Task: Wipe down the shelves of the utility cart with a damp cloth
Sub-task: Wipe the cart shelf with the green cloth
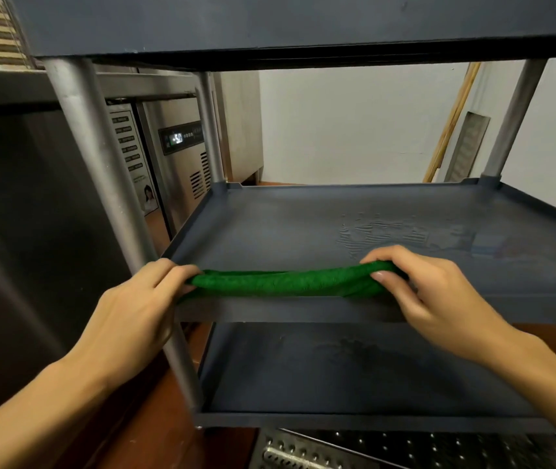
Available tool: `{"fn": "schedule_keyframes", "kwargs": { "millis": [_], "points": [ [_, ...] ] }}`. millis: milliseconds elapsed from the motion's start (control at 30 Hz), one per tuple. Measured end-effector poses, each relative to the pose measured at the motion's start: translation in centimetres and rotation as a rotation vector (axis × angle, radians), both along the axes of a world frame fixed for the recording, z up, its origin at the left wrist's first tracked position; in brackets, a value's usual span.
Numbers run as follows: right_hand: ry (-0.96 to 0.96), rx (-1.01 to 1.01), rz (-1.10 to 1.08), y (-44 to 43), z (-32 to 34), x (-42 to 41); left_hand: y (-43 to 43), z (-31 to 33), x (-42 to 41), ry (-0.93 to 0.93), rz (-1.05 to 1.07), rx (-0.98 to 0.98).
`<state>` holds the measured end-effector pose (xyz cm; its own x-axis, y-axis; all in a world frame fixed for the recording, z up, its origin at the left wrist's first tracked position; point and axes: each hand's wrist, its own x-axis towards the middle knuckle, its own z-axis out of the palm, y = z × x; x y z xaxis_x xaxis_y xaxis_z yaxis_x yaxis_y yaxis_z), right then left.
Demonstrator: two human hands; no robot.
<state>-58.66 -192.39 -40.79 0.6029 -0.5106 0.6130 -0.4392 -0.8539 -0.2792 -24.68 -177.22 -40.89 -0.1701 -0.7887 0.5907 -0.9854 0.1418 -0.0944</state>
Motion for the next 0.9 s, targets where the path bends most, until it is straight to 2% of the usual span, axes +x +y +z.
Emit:
{"fn": "schedule_keyframes", "kwargs": {
  "millis": [300,367,533,767,900],
  "points": [
    [-0.094,0.134,-0.125,-2.1,4.9,0.4,-2.7,5.4,0.1,-0.136,0.014,-0.019],
    [-0.088,0.206,-0.163,-3.7,6.6,1.1,-4.9,6.1,0.6,-0.056,0.018,-0.021],
    [-0.102,0.386,-0.268,-8.1,10.9,1.4,-12.1,8.4,0.8,0.292,-0.003,0.100],
    [-0.344,0.538,-0.384,-16.6,13.5,-1.5,-24.1,10.5,-3.1,0.556,-0.076,0.149],
    [-0.354,0.545,-0.464,-23.5,13.6,-2.3,-31.2,9.9,-5.6,0.693,-0.020,0.156]
  ]
}}
